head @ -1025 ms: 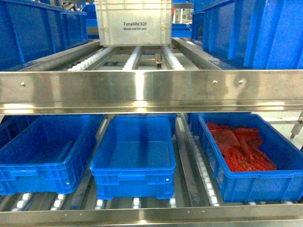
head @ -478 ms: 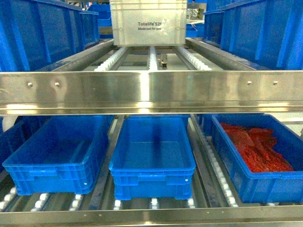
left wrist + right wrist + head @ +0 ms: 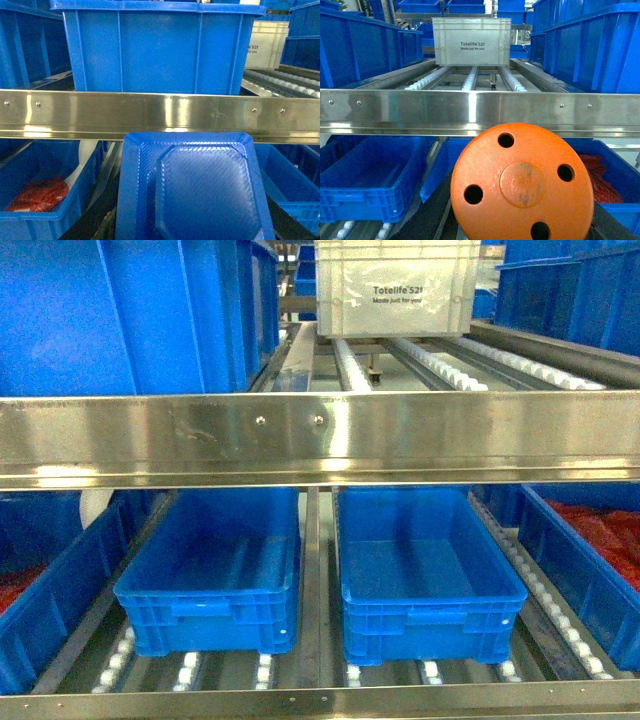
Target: Sort blue parts and orange caps into right shelf containers
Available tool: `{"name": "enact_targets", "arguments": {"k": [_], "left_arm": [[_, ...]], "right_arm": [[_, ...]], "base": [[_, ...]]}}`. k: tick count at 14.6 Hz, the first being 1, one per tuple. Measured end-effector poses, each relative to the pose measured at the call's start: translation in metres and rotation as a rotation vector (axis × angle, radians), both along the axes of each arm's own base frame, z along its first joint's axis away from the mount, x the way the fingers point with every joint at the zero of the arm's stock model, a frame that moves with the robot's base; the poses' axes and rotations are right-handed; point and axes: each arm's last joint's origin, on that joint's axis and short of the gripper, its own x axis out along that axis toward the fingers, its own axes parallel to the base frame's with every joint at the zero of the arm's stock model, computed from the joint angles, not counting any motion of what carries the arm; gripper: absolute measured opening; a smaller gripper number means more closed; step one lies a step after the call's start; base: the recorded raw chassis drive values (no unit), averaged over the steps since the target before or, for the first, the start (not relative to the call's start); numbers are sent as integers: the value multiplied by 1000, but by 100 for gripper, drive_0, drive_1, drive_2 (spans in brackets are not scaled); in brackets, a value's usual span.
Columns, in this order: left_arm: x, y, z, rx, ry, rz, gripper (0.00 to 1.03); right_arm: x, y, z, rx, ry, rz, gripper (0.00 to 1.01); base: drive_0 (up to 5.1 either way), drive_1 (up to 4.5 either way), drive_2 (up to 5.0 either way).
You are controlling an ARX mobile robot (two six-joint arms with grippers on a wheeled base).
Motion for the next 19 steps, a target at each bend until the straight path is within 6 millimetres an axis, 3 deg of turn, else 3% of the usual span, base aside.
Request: {"name": "enact_targets", "arguments": {"k": [19], "left_arm": [[0, 0, 0, 0, 0, 0, 44]], "right_arm": [[0, 0, 0, 0, 0, 0, 44]], "base": [[0, 0, 0]]}}
